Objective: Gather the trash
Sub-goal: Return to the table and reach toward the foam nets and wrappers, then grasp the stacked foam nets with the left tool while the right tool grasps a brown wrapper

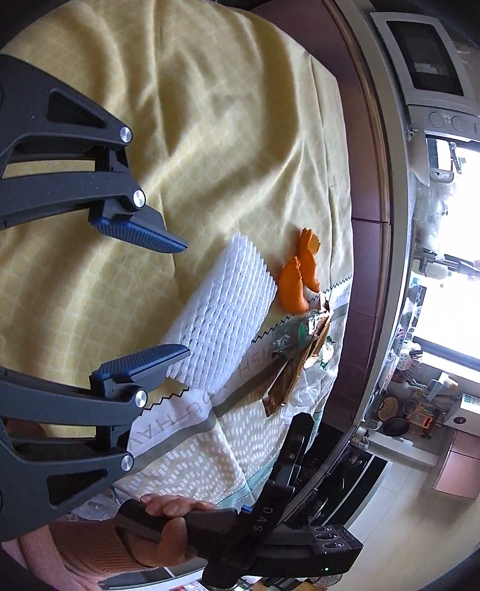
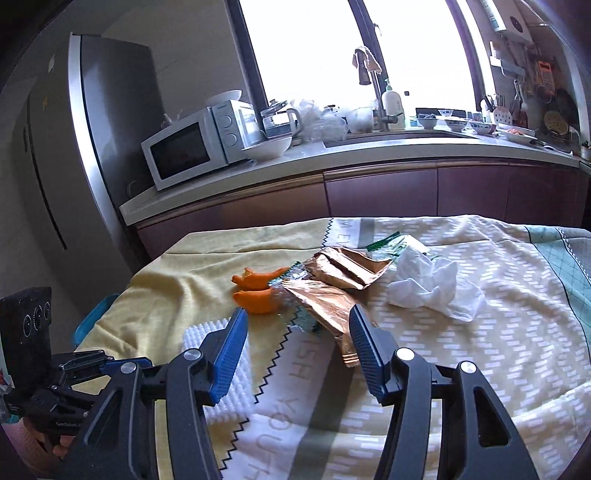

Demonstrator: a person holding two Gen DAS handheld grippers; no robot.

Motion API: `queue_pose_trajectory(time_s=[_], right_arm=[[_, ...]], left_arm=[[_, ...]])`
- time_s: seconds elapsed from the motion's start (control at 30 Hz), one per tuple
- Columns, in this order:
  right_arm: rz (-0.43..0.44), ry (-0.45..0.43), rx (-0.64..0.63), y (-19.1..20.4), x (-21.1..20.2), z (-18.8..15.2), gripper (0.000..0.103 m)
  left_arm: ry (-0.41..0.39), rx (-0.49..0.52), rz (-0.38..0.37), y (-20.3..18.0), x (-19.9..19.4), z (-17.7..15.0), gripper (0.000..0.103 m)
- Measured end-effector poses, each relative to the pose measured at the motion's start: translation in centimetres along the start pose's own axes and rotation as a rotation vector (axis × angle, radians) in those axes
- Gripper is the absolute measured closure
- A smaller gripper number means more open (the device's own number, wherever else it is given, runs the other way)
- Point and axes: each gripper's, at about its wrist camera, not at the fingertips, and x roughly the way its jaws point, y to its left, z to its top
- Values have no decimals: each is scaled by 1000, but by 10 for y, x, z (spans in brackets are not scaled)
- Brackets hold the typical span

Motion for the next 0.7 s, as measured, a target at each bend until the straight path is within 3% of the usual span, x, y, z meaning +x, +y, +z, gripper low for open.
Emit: queue_pose_trajectory(time_s=[0.27, 0.43, 0.5, 0.57, 0.6, 0.7], right_arm=[[-27, 40, -15, -15, 16, -4, 47], [-43, 85, -47, -16, 29, -4, 43], [-47, 98, -47, -17, 33, -4, 43], [-56, 105, -64, -16, 35, -2, 43], [-59, 113, -72, -15, 37, -2, 43], [-57, 135, -78, -13, 42, -3, 57]], left_arm=[[97, -38, -76, -13, 28, 5, 48], [115, -90, -116, -12, 37, 14, 47], [118, -113, -119, -9, 39, 17, 52], [128, -134, -112, -7, 42, 19, 71], [134, -148, -118, -4, 43, 20, 74], [142, -181, -129, 1, 45, 20, 86]])
